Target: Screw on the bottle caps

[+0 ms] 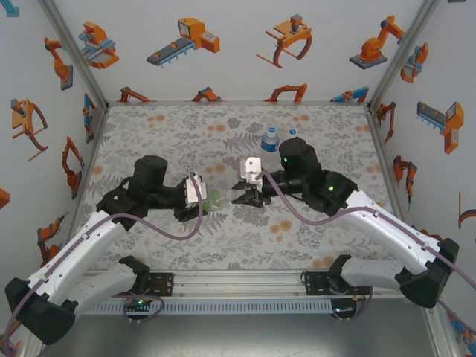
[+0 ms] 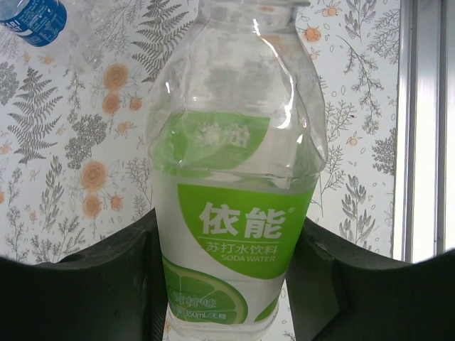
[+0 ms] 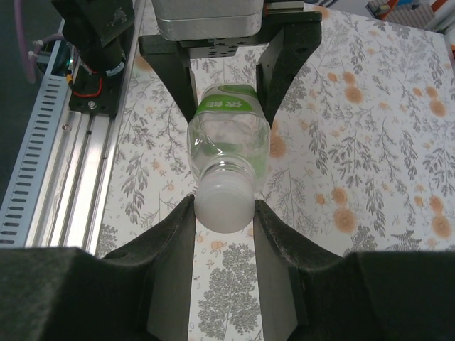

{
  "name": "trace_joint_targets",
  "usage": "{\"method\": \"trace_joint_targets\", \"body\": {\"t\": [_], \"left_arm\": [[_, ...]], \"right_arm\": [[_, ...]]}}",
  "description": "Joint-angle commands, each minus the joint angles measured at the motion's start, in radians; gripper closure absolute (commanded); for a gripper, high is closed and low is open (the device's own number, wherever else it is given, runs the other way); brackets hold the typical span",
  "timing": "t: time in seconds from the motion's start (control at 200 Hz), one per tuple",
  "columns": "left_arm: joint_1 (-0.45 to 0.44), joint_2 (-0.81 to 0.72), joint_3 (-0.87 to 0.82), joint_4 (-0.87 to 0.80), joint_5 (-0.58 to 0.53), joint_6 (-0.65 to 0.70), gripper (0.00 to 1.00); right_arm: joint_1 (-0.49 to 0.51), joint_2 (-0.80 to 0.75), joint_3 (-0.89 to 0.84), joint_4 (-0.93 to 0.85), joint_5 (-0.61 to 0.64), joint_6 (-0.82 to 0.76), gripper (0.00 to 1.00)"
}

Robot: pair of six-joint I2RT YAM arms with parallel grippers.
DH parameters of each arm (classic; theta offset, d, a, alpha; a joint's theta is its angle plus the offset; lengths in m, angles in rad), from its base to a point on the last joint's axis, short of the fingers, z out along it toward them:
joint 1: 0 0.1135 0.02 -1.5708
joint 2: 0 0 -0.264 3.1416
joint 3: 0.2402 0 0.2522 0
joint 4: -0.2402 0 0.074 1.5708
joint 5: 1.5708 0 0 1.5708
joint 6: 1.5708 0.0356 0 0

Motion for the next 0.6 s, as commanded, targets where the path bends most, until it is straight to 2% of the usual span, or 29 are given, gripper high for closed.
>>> {"method": "trace_joint_targets", "body": {"t": [0.0, 0.436, 0.596], "left_arm": [[-0.004, 0.002, 0.046, 0.045, 0.043, -0.017, 1.00], [-0.004, 0.034, 0.085, 0.014, 0.136, 0.035, 1.00], [-0.005, 0.056, 0.111, -0.001, 0.142, 0.064, 1.00]], "right_arm": [[0.010, -0.002, 0.010, 0.004, 0.011, -0.011, 0.88], [0.010, 0.024, 0.003, 0.023, 0.002, -0.098, 0.89], [0.011, 0.043, 0.010, 0.005, 0.005, -0.119, 0.92]]}}
